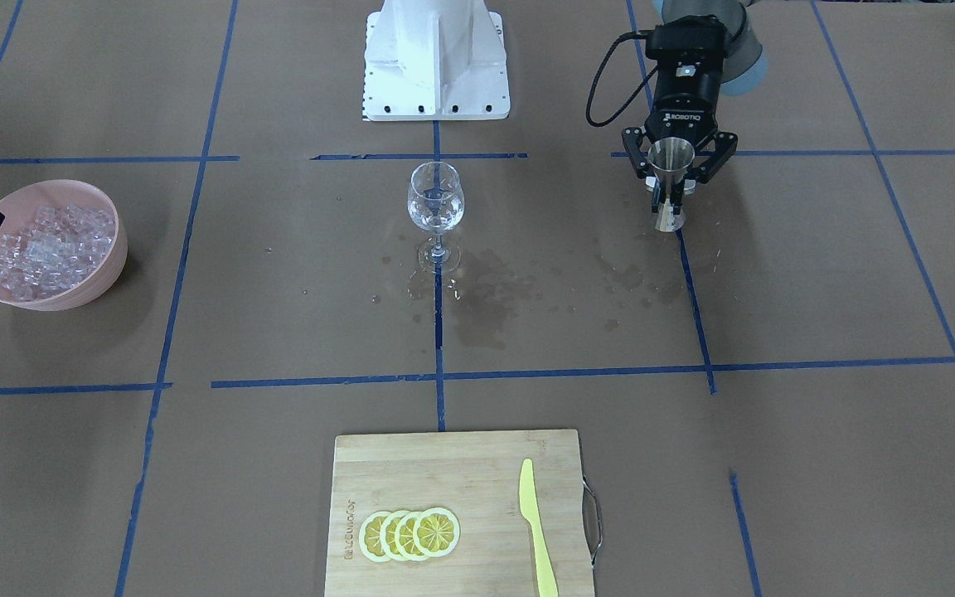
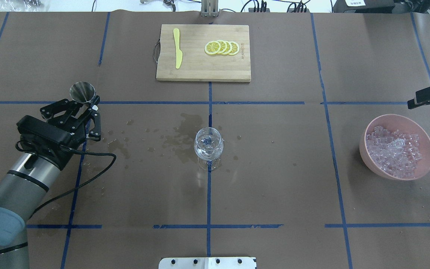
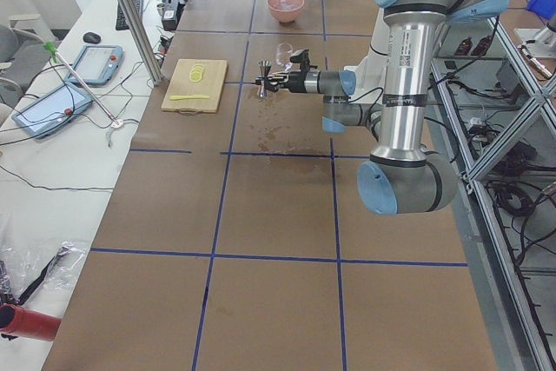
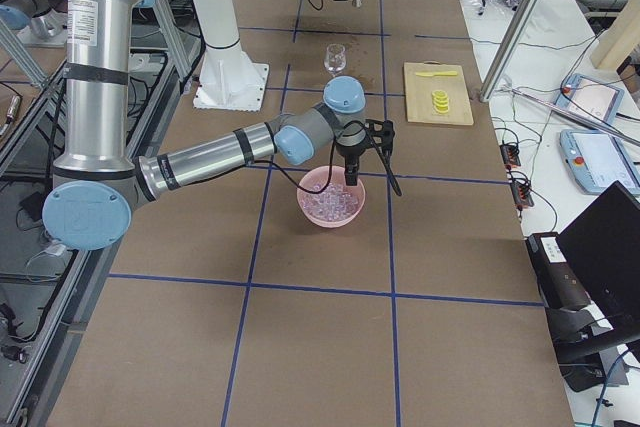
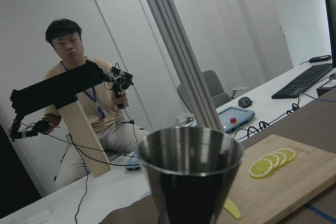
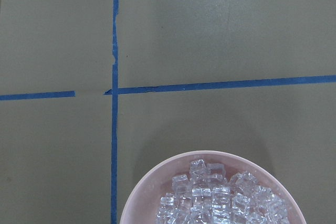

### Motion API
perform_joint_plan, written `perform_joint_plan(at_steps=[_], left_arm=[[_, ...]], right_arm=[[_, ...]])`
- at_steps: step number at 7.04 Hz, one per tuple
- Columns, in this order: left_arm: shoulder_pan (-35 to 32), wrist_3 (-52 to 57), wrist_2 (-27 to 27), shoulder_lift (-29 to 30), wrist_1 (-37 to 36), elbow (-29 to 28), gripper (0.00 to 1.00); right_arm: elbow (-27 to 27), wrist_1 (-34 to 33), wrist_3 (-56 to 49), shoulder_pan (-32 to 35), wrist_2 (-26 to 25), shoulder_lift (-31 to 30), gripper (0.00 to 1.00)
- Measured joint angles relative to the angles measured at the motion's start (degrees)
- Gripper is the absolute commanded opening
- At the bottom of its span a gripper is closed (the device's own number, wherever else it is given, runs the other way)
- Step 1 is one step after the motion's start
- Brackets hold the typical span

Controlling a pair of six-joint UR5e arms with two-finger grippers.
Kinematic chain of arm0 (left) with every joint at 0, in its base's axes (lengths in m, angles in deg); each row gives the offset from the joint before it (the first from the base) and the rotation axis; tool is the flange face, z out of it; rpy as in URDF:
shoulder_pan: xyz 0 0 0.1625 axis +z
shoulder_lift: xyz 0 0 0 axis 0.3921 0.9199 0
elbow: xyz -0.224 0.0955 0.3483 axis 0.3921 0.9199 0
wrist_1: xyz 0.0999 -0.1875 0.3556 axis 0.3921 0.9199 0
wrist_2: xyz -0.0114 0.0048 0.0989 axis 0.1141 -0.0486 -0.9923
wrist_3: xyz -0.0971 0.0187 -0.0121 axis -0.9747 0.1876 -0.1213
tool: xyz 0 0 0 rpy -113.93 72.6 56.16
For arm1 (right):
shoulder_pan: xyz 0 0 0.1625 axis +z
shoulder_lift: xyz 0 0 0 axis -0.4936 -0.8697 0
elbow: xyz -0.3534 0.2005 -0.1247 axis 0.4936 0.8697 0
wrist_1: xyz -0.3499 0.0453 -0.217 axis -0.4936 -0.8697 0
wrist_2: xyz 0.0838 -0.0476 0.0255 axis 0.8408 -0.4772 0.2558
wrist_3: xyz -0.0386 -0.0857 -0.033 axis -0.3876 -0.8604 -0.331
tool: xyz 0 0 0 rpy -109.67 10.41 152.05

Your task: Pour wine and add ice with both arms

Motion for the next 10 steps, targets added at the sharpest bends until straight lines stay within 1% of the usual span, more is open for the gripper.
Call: perform_joint_plan(at_steps=[1, 2, 4, 5, 7, 10], left_arm=[[-1.39, -2.77, 2.62, -2.79, 0.02, 0.52, 0.00], [-2.00, -6.95, 3.66, -5.53, 0.02, 0.77, 0.00], [-2.47, -14.75, 4.04, -10.97, 0.02, 3.01, 0.00], [-3.17, -17.23, 4.09, -12.40, 0.09, 4.37, 0.00], [-4.50, -19.23, 4.23, -13.27, 0.32, 5.49, 0.00], [-4.89, -19.52, 4.24, -13.77, 0.31, 5.89, 0.00]], right_arm=[[-0.01, 0.00, 0.06, -0.30, -0.04, 0.02, 1.00], [-0.01, 0.00, 0.07, -0.63, -0.29, 0.01, 1.00], [-0.04, 0.08, 0.50, -2.36, -2.83, -0.51, 1.00], [-0.05, 1.07, 1.54, -3.79, -4.55, -1.09, 1.00], [0.01, 6.77, 4.79, -8.00, -9.63, -3.93, 1.00], [1.03, 10.22, 7.29, -13.12, -14.59, -5.95, 1.00]])
